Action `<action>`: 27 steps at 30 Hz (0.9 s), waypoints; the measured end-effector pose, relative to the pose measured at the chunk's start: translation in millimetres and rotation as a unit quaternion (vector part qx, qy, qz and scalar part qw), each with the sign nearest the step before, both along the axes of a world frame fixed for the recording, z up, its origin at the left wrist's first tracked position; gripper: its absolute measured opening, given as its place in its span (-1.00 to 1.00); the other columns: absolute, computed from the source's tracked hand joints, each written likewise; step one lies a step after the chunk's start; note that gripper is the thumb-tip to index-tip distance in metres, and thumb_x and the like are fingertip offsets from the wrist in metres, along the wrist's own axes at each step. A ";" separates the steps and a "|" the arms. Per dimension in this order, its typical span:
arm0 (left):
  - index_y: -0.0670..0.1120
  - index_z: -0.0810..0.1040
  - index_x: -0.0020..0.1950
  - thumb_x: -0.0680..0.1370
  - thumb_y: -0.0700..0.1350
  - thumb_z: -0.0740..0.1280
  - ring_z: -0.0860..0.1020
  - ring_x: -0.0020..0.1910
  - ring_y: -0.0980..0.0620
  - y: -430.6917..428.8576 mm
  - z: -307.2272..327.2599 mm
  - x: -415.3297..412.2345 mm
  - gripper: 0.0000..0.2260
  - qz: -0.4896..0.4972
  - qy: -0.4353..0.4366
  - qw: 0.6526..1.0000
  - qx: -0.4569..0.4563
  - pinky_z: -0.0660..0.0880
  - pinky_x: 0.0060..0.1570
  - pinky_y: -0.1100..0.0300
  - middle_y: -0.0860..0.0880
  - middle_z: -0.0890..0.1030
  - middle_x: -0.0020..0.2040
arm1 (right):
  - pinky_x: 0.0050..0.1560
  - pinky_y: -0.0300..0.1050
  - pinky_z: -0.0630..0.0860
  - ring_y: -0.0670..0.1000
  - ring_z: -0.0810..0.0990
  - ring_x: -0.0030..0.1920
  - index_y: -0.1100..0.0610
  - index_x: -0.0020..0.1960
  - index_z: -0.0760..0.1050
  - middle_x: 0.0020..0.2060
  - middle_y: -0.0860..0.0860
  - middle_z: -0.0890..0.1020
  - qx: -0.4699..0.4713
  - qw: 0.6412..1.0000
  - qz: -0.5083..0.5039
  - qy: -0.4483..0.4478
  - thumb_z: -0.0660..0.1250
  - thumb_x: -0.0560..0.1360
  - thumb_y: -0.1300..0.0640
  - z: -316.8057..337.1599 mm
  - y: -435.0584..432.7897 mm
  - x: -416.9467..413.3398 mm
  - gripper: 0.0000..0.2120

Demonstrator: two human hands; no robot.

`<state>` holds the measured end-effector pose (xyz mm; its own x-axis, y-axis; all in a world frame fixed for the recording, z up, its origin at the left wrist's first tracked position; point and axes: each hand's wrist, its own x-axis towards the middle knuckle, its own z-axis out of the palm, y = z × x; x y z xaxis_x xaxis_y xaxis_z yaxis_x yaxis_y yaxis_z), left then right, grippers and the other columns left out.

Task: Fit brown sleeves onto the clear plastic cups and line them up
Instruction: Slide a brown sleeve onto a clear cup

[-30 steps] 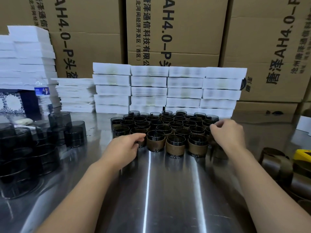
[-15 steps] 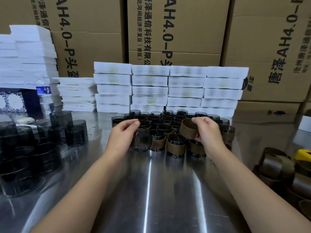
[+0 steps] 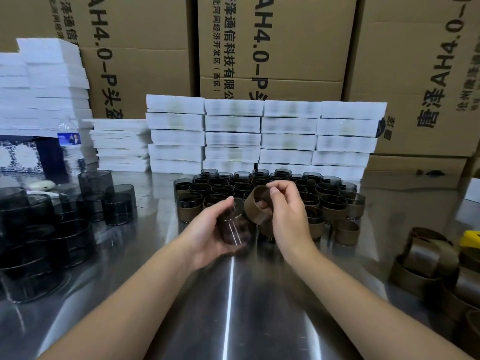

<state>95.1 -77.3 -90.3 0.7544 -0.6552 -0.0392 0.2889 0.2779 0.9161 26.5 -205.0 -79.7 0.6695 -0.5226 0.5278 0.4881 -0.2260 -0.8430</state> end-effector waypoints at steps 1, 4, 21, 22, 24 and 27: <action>-0.09 0.62 0.09 0.42 0.10 0.35 0.62 0.08 -0.20 -1.0 -1.9 -0.5 -0.65 -0.009 -0.006 1.000 0.018 0.59 -0.07 -0.07 -0.16 0.65 0.09 | -0.22 -0.21 0.48 -0.15 0.55 -0.28 -0.02 -0.09 0.44 -0.21 -0.01 0.56 -0.012 1.000 -0.010 -0.004 0.12 0.61 0.20 -0.3 1.0 0.0 -0.80; 0.01 0.63 0.14 0.48 0.26 0.26 0.65 0.08 -0.14 -4.3 -3.8 -6.6 -0.58 -0.034 -0.033 0.997 0.056 0.62 -0.15 -0.04 -0.12 0.67 0.11 | -0.13 -0.10 0.49 -0.13 0.52 -0.23 -0.04 -0.07 0.44 -0.18 0.00 0.56 -0.048 0.998 -0.038 -0.010 0.10 0.61 0.19 -1.7 2.1 -1.1 -0.80; -0.01 0.70 0.01 0.28 0.10 0.51 0.65 0.02 -0.06 -9.2 -10.8 -12.8 -0.64 -0.117 -0.063 0.991 0.020 0.58 0.03 -0.09 -0.13 0.66 0.03 | 0.04 -0.45 0.35 -0.25 0.47 0.02 0.04 0.02 0.64 -0.01 -0.07 0.49 -0.101 0.991 -0.018 0.080 0.16 0.60 0.15 3.1 7.3 -3.9 -0.73; -0.03 0.69 0.05 0.29 0.09 0.50 0.64 0.05 -0.09 -8.7 -10.6 -12.1 -0.61 -0.112 -0.053 0.992 0.010 0.57 0.04 -0.11 -0.15 0.66 0.06 | 0.08 -0.40 0.36 -0.22 0.49 0.04 0.05 0.00 0.65 -0.01 -0.07 0.50 -0.101 0.991 -0.015 0.084 0.17 0.60 0.15 3.2 7.6 -4.0 -0.73; -0.09 0.63 0.15 0.30 0.05 0.50 0.63 0.08 -0.14 -7.3 -9.5 -11.1 -0.54 -0.098 -0.049 0.994 -0.001 0.56 0.08 -0.13 -0.19 0.64 0.11 | 0.13 -0.34 0.37 -0.17 0.50 0.08 0.07 -0.01 0.65 0.00 -0.06 0.51 -0.098 0.991 -0.009 0.086 0.18 0.59 0.14 3.4 7.6 -4.2 -0.74; -0.19 0.54 0.26 0.28 -0.01 0.50 0.63 0.05 -0.14 -5.0 -7.9 -8.6 -0.41 -0.053 -0.053 0.997 -0.013 0.59 -0.01 -0.07 -0.20 0.64 0.07 | 0.10 -0.41 0.34 -0.20 0.50 0.08 0.01 -0.01 0.63 0.02 -0.10 0.51 -0.093 0.992 0.012 0.088 0.21 0.58 0.11 4.2 7.3 -4.8 -0.79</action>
<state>86.5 -82.3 -98.2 0.6801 -0.7309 0.0562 0.2191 0.2759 0.9359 21.7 -197.7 -75.5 0.7709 -0.4104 0.4871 0.3436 -0.3760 -0.8606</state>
